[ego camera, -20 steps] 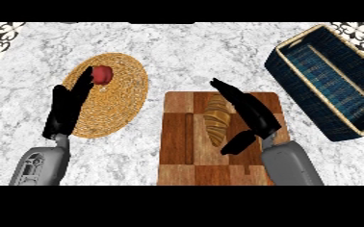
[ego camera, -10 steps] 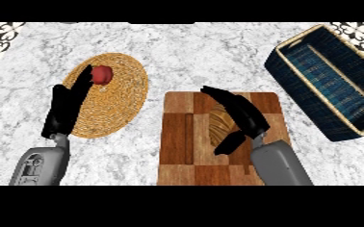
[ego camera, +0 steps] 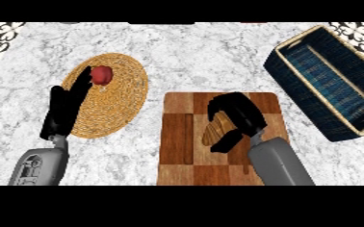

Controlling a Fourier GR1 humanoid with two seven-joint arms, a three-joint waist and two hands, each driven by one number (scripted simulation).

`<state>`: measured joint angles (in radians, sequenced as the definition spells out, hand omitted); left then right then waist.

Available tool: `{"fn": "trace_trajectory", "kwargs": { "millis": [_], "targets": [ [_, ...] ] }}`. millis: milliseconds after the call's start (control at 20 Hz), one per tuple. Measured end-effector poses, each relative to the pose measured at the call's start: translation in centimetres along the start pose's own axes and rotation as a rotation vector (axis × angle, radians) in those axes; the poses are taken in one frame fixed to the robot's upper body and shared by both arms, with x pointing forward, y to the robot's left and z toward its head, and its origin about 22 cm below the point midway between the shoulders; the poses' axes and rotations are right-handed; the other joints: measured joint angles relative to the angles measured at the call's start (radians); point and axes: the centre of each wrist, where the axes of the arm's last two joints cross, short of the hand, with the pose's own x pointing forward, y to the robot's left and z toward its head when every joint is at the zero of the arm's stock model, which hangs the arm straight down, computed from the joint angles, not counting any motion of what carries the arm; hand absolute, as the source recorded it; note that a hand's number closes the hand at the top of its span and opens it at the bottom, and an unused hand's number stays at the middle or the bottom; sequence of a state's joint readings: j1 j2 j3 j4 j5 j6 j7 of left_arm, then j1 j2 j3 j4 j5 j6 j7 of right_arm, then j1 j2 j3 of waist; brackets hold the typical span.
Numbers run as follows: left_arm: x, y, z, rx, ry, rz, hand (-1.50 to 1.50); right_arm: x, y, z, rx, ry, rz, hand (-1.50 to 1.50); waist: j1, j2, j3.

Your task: Pick the croissant from the cutting board and place it in the basket

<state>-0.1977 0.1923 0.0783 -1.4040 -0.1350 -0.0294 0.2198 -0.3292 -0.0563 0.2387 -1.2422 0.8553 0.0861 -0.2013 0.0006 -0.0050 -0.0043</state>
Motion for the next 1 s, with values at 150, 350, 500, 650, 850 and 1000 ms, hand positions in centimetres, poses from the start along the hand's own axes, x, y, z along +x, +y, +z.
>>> {"fn": "trace_trajectory", "kwargs": {
  "millis": [150, 350, 500, 650, 850, 1000],
  "targets": [
    [-0.2, 0.1, 0.1, 0.006, 0.003, -0.002, 0.00, 0.8, -0.4, 0.2, 0.044, 0.026, 0.116, 1.50, -0.003, -0.002, -0.001],
    [-0.6, 0.2, 0.2, 0.009, 0.013, 0.002, 0.00, 2.2, -1.2, 0.8, 0.171, 0.106, 0.331, 1.50, -0.013, -0.006, 0.000],
    [-0.1, 0.3, 0.1, 0.015, 0.012, 0.003, 0.00, 4.1, -1.4, 2.1, 0.214, 0.131, 0.447, 1.50, -0.016, -0.005, 0.002],
    [0.3, 0.0, 0.1, 0.015, 0.014, 0.001, 0.00, 7.0, -2.5, 3.3, 0.199, 0.118, 0.518, 1.50, -0.014, -0.002, 0.003],
    [0.4, 0.1, 0.3, 0.017, 0.007, 0.003, 0.00, 9.6, -4.4, 5.0, 0.144, 0.106, 0.393, 1.50, -0.014, -0.001, 0.003],
    [0.1, 0.3, 0.3, 0.021, 0.016, 0.005, 0.00, 11.7, -6.0, 6.3, 0.081, 0.083, 0.263, 1.50, -0.018, 0.000, 0.004]
  ]
}}
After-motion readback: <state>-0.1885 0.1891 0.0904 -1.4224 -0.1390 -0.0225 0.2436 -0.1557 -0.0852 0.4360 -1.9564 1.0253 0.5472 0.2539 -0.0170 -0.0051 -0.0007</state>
